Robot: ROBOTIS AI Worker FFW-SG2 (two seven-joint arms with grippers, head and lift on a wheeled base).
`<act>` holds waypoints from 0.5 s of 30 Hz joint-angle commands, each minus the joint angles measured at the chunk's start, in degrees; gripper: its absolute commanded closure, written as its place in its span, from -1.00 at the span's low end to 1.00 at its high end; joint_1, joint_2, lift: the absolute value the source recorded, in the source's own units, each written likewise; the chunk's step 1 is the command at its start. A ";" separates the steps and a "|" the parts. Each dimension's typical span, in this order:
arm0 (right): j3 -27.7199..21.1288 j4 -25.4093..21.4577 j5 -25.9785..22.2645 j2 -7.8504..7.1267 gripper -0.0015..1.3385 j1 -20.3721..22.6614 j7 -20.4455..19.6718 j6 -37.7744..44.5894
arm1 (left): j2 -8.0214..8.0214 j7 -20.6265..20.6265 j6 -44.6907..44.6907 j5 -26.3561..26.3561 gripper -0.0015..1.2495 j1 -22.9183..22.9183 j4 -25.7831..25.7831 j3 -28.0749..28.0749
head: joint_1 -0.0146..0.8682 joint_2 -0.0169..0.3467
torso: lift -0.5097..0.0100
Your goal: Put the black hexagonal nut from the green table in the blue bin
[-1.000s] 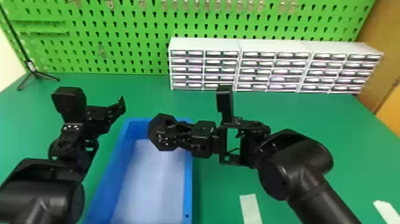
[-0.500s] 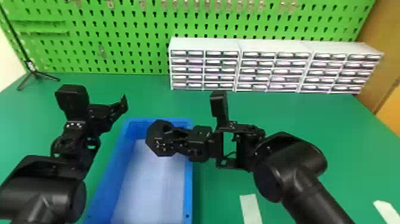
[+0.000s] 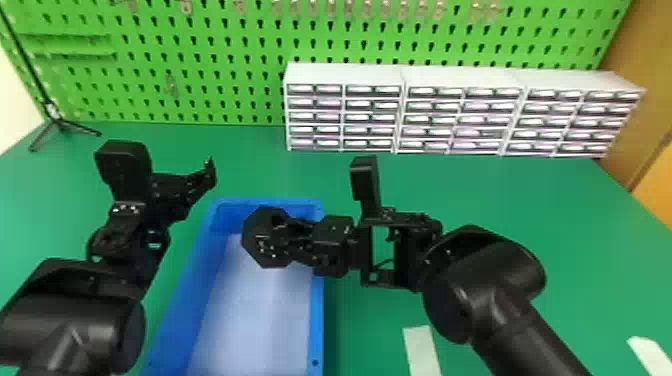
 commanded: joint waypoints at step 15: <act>-0.23 -0.03 0.00 -0.14 -0.52 0.11 0.09 -0.18 | 0.01 0.01 0.00 0.27 -0.73 -0.01 0.00 -0.03 | 0.58 -0.76 | 0.59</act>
